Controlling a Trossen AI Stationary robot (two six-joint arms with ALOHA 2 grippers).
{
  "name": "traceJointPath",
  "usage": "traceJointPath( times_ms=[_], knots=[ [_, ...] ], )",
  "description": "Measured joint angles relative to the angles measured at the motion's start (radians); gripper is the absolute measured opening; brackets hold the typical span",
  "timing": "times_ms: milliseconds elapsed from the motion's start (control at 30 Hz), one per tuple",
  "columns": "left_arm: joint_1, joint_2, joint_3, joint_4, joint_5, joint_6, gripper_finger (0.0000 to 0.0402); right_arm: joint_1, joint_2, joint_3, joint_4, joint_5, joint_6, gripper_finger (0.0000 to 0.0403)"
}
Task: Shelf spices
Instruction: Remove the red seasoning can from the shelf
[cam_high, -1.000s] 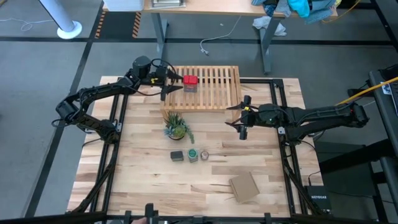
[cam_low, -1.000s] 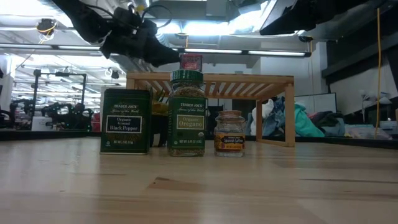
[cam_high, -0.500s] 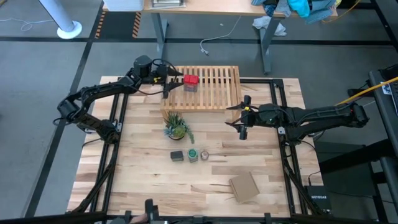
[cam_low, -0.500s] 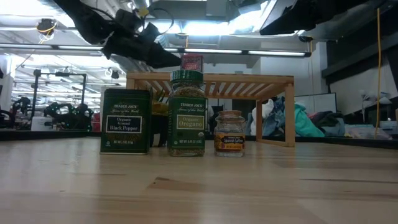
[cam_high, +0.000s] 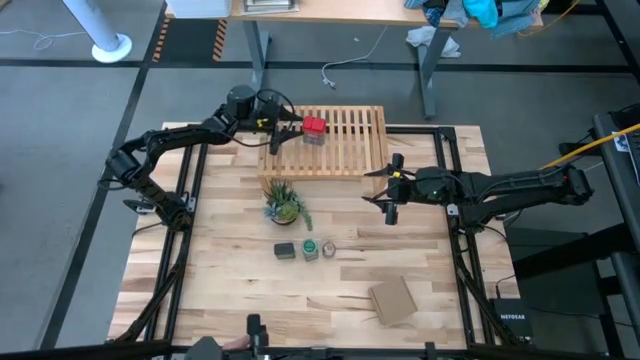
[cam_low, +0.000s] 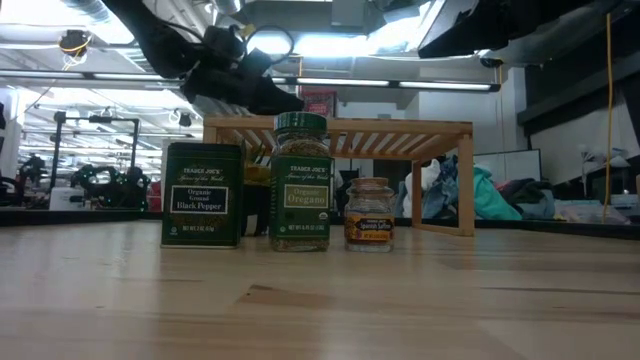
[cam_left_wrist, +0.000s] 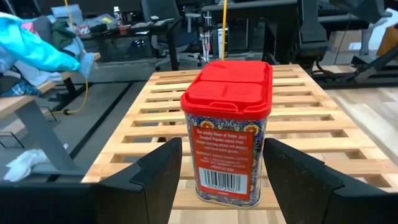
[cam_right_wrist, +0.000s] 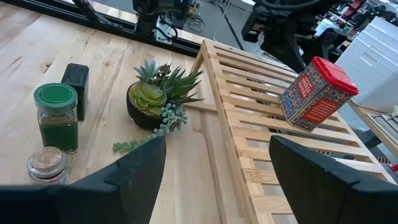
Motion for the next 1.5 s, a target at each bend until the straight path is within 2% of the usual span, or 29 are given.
traceJointPath(
  times_ms=[267, 467, 867, 1033, 1367, 1500],
  knots=[
    [0.0, 0.0, 0.0, -0.003, -0.006, 0.019, 0.0219, 0.0, 0.0, 0.0, 0.001, 0.0, 0.0, 0.0292],
    [0.0, 0.0, 0.0, 0.006, -0.096, 0.043, 0.0219, 0.0, 0.0, 0.0, 0.001, 0.0, 0.0, 0.0292],
    [-0.005, 0.0, 0.0, 0.006, -0.097, -0.004, 0.0219, 0.0, 0.0, 0.0, 0.001, 0.0, 0.0, 0.0292],
    [-0.018, 0.0, 0.0, 0.007, -0.097, 0.053, 0.0219, 0.0, 0.0, 0.0, 0.001, 0.0, 0.0, 0.0292],
    [-0.03, 0.0, 0.0, 0.039, -0.123, 0.06, 0.0219, 0.0, 0.0, 0.0, 0.001, 0.0, 0.0, 0.0292],
    [-0.028, 0.0, 0.0, 0.075, -0.072, 0.045, 0.0228, 0.0, 0.0, 0.0, 0.001, 0.0, 0.0, 0.0292]
  ],
)
